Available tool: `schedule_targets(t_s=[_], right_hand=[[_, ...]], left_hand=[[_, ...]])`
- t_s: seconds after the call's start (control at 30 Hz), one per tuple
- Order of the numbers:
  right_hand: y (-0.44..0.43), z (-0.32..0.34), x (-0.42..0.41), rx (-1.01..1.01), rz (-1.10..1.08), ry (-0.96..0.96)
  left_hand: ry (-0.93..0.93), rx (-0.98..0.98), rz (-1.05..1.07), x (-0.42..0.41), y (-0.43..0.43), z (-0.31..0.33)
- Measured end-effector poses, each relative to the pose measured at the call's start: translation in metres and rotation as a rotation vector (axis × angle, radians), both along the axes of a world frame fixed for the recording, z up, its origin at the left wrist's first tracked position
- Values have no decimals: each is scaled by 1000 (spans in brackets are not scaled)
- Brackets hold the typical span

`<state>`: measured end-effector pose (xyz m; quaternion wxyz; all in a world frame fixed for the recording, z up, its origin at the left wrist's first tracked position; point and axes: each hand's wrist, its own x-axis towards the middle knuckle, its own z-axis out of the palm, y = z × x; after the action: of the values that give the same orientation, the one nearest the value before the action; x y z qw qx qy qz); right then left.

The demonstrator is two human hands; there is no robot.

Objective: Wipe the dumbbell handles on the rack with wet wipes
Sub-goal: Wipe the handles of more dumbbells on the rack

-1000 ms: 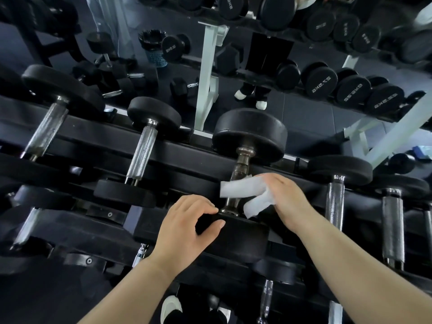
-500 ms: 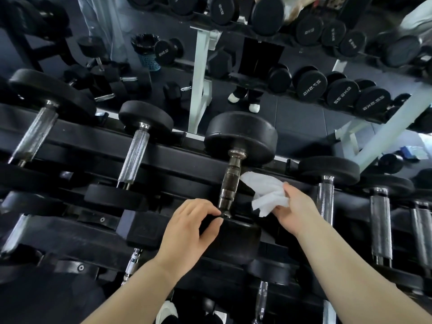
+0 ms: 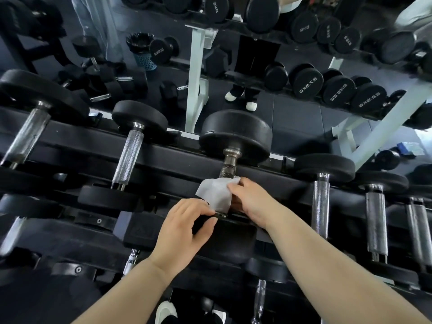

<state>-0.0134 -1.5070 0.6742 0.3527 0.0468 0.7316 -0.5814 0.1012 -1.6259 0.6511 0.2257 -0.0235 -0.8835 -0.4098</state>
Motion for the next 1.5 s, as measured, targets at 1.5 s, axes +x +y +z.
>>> schedule_targets(t_s=[1.5], right_hand=[[-7,12,-27,640,969,1191]], left_hand=[[16,3,2,0,-1,-1]])
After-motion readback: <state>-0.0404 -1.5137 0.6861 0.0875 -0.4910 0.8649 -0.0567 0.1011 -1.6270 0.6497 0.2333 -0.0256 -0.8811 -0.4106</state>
